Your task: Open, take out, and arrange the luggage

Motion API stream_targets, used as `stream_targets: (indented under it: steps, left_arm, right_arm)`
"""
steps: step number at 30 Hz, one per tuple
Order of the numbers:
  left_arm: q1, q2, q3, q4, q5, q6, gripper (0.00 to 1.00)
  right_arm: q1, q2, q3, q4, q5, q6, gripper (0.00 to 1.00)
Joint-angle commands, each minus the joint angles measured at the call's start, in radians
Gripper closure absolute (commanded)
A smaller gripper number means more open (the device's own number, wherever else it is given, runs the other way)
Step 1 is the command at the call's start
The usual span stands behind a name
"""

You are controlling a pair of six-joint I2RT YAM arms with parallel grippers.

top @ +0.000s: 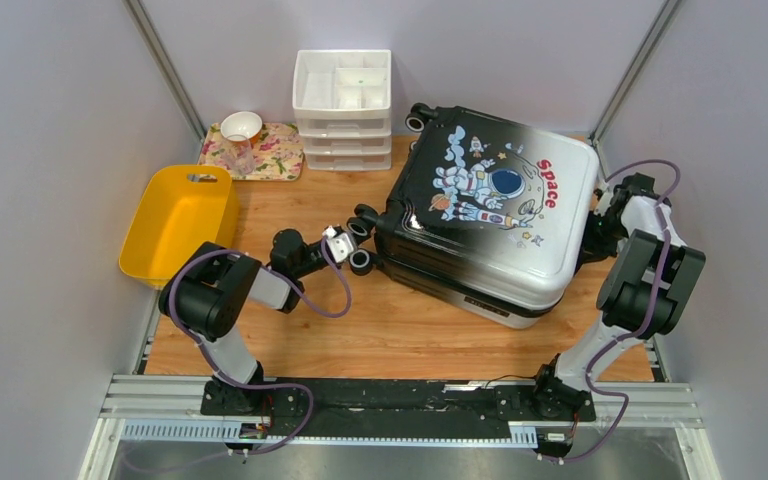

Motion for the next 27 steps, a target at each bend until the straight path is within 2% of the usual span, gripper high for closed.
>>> stream_targets:
  steps: [1, 8, 10, 13, 23, 27]
  left_arm:
    - [-0.002, -0.024, -0.022, 0.269, 0.073, 0.085, 1.00]
    - [-0.033, 0.049, 0.011, 0.326, 0.126, 0.121, 1.00]
    - [-0.030, 0.095, 0.010, 0.410, 0.177, 0.171, 1.00]
    - [-0.029, 0.127, 0.036, 0.416, 0.260, 0.274, 1.00]
    - [-0.018, 0.333, 0.333, 0.418, 0.188, 0.282, 1.00]
    - [-0.035, 0.419, 0.428, 0.418, 0.124, 0.339, 1.00]
  right_arm:
    - [-0.050, 0.090, -0.007, 0.363, 0.339, -0.239, 1.00]
    - [-0.015, 0.107, -0.033, 0.434, 0.350, -0.336, 1.00]
    - [-0.010, 0.099, -0.044, 0.454, 0.345, -0.374, 1.00]
    - [0.002, 0.088, -0.079, 0.489, 0.342, -0.426, 1.00]
    - [0.040, 0.074, -0.083, 0.514, 0.318, -0.501, 1.00]
    - [0.050, 0.068, -0.091, 0.523, 0.310, -0.523, 1.00]
